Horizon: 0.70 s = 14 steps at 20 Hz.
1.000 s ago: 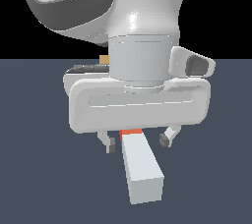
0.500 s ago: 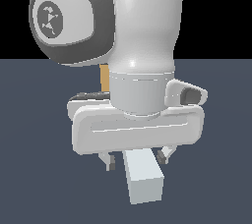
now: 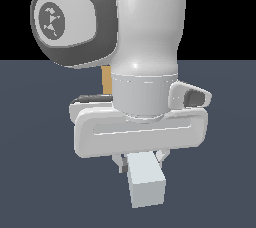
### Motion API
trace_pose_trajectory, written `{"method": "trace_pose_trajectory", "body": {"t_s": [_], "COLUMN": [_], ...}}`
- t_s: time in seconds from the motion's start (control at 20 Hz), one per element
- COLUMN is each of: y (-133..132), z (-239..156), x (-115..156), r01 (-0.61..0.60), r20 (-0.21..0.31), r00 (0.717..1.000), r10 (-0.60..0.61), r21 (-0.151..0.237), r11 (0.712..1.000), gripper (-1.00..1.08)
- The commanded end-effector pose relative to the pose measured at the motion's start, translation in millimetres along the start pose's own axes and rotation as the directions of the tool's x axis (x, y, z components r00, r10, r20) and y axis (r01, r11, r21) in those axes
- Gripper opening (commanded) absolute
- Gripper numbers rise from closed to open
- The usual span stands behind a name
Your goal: Insert the peg into the horizontal hole in a box.
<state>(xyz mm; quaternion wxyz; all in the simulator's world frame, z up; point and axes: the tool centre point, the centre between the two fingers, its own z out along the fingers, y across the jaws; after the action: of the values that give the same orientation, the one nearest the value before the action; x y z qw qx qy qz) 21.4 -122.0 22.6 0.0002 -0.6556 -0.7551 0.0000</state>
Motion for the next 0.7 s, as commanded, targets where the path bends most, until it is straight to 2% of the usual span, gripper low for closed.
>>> {"method": "trace_pose_trajectory", "body": {"t_s": [0.0,0.35,0.65], "y": [0,-3,-12], "z": [0,-2,-9], "x": [0,7,28], "r01": [0.0,-0.01,-0.043], "r20": [0.0,0.0,0.0], "r00": [1.0,1.0,0.999], "r10": [0.0,0.01,0.043], "r21": [0.0,0.0,0.0], "r11": [1.0,1.0,0.999], "gripper": [-1.0,-1.0,-1.0]}}
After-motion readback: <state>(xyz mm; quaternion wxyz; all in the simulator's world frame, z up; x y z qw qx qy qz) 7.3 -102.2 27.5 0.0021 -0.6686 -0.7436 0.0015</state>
